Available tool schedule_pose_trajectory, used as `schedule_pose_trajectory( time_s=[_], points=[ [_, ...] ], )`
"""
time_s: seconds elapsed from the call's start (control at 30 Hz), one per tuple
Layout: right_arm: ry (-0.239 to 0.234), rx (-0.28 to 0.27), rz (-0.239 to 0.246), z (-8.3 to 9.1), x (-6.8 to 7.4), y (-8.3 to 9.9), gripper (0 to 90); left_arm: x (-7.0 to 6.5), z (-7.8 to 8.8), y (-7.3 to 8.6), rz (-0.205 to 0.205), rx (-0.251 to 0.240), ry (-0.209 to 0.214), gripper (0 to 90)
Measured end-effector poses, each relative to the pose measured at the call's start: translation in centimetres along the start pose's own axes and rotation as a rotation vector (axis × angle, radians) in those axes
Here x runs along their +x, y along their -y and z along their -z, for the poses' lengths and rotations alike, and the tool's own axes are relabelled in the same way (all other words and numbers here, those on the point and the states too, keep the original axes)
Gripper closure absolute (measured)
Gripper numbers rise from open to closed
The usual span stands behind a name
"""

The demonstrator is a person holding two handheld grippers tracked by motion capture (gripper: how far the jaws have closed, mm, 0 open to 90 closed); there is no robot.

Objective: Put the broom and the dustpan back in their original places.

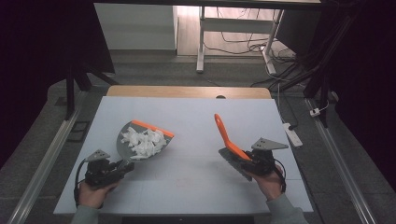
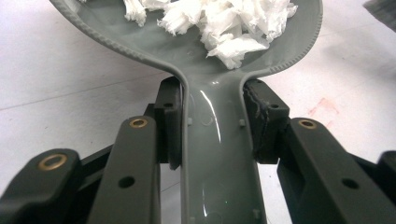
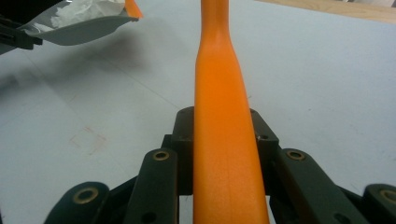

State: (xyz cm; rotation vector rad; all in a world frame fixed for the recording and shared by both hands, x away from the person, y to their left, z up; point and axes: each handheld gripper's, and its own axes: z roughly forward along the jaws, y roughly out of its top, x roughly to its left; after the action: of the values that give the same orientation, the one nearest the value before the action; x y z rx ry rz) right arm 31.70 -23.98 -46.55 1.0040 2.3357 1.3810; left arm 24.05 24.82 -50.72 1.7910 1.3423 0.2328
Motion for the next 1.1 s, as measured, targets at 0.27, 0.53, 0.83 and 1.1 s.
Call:
schedule_pose_trajectory(
  time_s=[0.27, 0.53, 0.83, 1.1],
  points=[
    [-0.018, 0.009, -0.02, 0.0, 0.0, 0.3, 70.3, 0.0, -0.3, 0.3, 0.034, -0.005, -0.044, 61.3],
    [-0.021, 0.025, -0.03, -0.1, -0.1, 0.7, 70.3, 0.4, -0.6, 0.4, 0.084, -0.014, -0.087, 61.3],
    [-0.026, 0.04, -0.057, -0.1, -0.2, 1.2, 70.3, 0.6, -1.1, 0.7, 0.134, -0.016, -0.126, 61.3],
    [-0.037, 0.065, -0.072, -0.5, 0.0, 1.6, 70.3, 0.4, -1.9, 0.7, 0.168, -0.014, -0.163, 61.3]
  ],
)
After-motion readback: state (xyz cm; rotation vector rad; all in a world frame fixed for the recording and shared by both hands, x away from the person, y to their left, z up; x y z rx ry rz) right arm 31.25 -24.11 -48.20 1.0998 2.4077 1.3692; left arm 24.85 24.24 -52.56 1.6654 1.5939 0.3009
